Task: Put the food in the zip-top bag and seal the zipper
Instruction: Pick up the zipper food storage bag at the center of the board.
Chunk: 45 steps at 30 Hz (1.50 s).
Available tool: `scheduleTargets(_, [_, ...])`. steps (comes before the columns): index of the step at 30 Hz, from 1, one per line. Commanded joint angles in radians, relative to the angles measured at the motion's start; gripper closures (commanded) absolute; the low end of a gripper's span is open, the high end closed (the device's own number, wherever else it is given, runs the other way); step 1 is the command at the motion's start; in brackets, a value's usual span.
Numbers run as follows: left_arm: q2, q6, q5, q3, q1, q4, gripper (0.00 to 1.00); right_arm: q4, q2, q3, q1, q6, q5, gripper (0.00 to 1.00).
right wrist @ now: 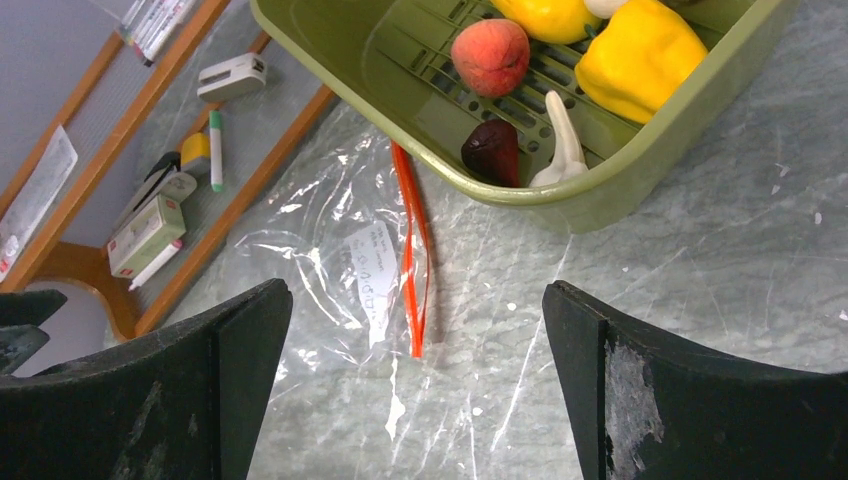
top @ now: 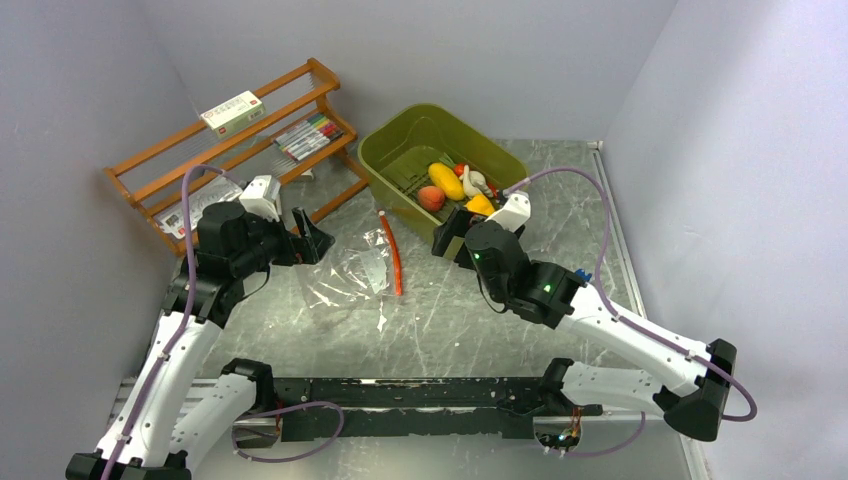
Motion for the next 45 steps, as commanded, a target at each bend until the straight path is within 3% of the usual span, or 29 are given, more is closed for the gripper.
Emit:
scheduleTargets(1, [-0.017,0.004,-0.032,0.001,0.010,0.028,0.05,-0.017,0.004,0.015,0.004,0.015,0.011,0.00])
scheduleTargets(12, [-0.102,0.055,-0.225,-0.008,0.010,0.003,0.05,0.044,0.140,0.030,0.023,0.043,-0.208,0.05])
scheduleTargets(20, [-0.211,0.055,-0.409,-0.078,0.010,0.009,0.05,0.209,0.310,-0.011,0.074,0.000,-0.311,0.32])
scheduleTargets(26, [-0.232,0.060,-0.423,-0.097,0.010,0.022,0.05,0.289,0.455,-0.012,0.073,-0.016,-0.295,0.48])
scheduleTargets(41, [-0.219,0.064,-0.420,-0.103,0.010,0.018,0.05,0.422,0.704,0.087,-0.008,-0.125,-0.315,0.53])
scheduleTargets(45, [-0.217,0.063,-0.420,-0.099,0.010,0.015,0.05,0.378,0.759,0.131,-0.024,-0.125,-0.292,0.50])
